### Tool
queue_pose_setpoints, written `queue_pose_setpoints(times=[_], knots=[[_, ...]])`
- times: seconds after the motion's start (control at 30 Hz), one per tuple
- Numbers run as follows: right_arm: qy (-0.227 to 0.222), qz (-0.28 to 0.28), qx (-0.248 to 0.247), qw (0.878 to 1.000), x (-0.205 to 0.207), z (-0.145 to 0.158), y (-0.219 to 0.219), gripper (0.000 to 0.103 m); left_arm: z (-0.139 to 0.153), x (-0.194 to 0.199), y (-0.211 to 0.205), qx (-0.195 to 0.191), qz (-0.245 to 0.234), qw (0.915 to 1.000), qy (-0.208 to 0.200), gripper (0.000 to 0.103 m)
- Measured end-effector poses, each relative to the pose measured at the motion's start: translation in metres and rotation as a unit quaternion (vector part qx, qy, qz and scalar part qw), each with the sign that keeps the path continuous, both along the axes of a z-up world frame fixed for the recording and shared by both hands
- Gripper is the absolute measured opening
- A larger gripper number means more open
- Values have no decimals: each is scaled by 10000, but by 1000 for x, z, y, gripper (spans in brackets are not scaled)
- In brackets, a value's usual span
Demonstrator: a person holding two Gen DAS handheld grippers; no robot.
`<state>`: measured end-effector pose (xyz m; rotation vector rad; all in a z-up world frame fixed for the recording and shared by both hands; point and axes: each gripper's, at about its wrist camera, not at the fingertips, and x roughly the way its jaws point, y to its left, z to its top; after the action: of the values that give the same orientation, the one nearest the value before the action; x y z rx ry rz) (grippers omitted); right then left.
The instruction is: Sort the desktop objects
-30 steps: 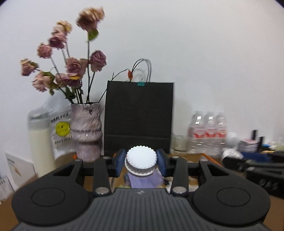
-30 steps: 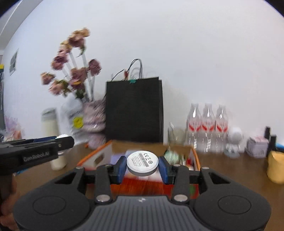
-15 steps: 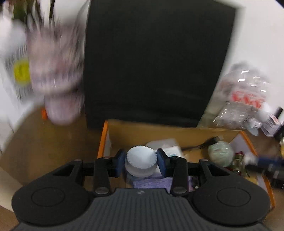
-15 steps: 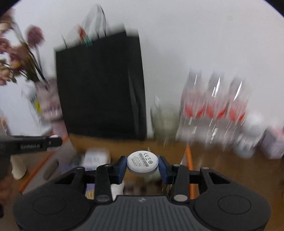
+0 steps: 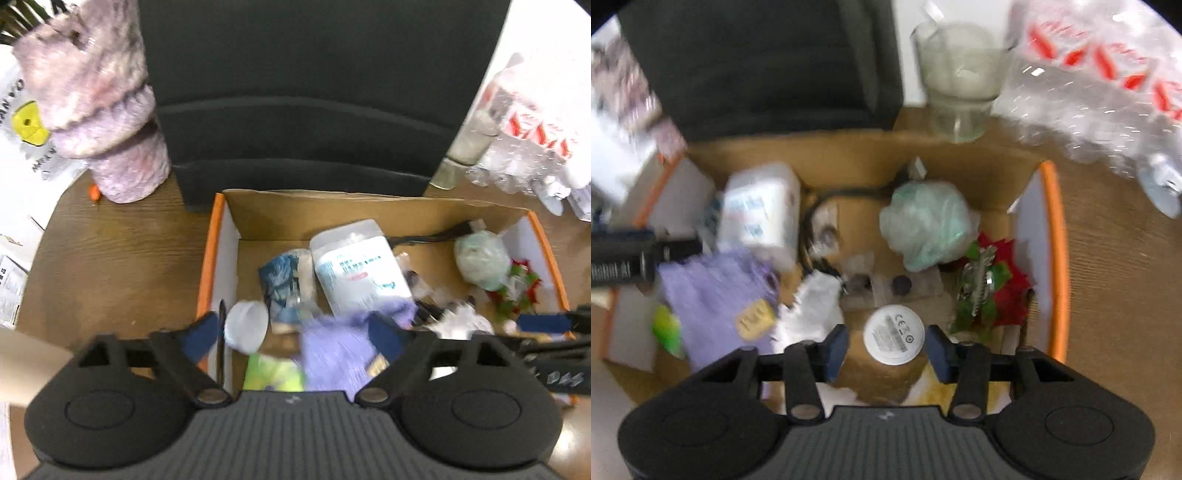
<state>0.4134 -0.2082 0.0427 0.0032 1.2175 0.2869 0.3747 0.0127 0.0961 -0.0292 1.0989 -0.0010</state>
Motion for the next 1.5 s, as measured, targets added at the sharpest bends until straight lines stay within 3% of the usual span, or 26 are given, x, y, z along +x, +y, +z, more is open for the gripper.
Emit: queue_pose_setpoints(times=[0.03, 0.1, 0.27, 0.47, 0.53, 0.6, 0.67, 0.73, 0.8, 0.97, 1.2, 1.27, 1.37, 1.43, 1.5], knots=[[-64, -52, 111, 9999, -5, 12, -2, 71, 7, -7, 1, -53, 13, 10000, 28, 98], [-142, -137, 272, 9994, -17, 35, -6, 82, 17, -19, 6, -104, 170, 9998, 68, 98], [-68, -429, 302, 9986, -43, 67, -21, 87, 36, -49, 2, -140, 419, 9989, 167, 99], [-343, -463, 37, 9983, -79, 82, -20, 89, 48, -87, -8, -83, 450, 9990, 14, 99], [-583, -507, 41, 9970, -93, 90, -19, 90, 55, -102, -14, -16, 457, 9983, -355, 100], [-1026, -549, 120, 9931, -108, 96, -17, 90, 62, -123, -20, 42, 492, 9923, -1139, 103], [-1606, -543, 169, 9854, -125, 98, -15, 90, 66, -147, -27, 323, 363, 9776, -2050, 103], [-2284, -481, 161, 9722, -145, 100, -13, 90, 64, -164, -35, 673, 154, 9637, -2577, 103], [-2883, -434, 251, 9562, -164, 98, -11, 91, 60, -176, -40, 825, 93, 9534, -2900, 103], [-3679, -587, 711, 9253, -197, 80, -15, 91, 43, -205, -40, 401, 109, 9347, -3530, 103], [-3896, -548, 408, 9185, -219, 63, -12, 91, 30, -227, -38, 344, 98, 9329, -3582, 103], [-4002, -575, 345, 9140, -234, 61, -10, 91, 27, -241, -36, 319, 134, 9345, -3542, 103], [-4018, -606, 293, 9133, -265, 58, -15, 93, 17, -281, -29, 318, 83, 9302, -3657, 103], [-3972, -629, 309, 9151, -293, 53, -25, 103, 7, -306, -20, 248, 181, 9397, -3406, 103], [-3971, -691, 381, 9144, -326, 45, -37, 103, -4, -337, -11, 54, 161, 9462, -3233, 103]])
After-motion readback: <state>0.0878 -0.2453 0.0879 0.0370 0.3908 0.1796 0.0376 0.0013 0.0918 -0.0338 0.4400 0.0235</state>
